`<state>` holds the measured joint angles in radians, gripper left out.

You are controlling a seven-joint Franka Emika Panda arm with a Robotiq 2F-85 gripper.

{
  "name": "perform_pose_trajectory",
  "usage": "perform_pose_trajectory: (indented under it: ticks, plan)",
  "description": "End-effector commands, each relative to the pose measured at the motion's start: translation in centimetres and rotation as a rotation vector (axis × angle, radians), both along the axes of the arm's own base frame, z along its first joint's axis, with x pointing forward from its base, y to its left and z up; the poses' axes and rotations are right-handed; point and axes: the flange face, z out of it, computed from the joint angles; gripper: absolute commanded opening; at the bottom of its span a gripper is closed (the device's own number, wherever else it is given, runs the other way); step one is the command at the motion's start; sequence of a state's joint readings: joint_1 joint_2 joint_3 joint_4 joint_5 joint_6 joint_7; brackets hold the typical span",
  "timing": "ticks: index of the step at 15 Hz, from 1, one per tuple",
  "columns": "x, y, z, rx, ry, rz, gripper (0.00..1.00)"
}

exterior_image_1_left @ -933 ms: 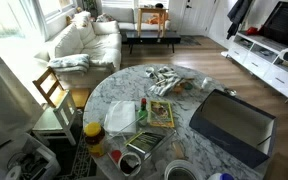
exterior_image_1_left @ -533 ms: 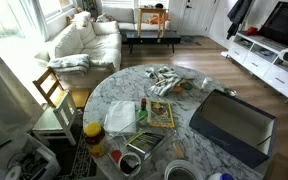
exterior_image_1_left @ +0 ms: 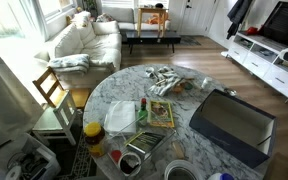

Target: Pick up the white and orange bottle and put it in the shoe box, pick up the yellow bottle with a foil top from the table and put it in the shoe box, pick up the shoe box and put it on top of the crisper drawer

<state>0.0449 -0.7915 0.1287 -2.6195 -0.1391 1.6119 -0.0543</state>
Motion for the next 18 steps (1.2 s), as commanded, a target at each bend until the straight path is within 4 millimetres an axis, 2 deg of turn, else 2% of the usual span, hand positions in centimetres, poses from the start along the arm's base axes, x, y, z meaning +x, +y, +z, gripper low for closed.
perform_pose_trajectory:
  ticks: [1,6,7,9,10,18]
  plan:
    - [1.7,-2.9,-0.5,0.004,-0.047,-0.171,1.0]
    - [5.5,-13.0,0.2,0.08,-0.236,-0.405,1.0]
    - [4.0,-10.0,0.3,0.075,-0.202,-0.324,1.0]
    - [4.8,-12.9,0.3,0.096,-0.232,-0.389,1.0]
    - [5.0,-13.3,0.3,0.097,-0.23,-0.398,1.0]
    - [5.3,-13.0,0.3,0.093,-0.227,-0.396,1.0]
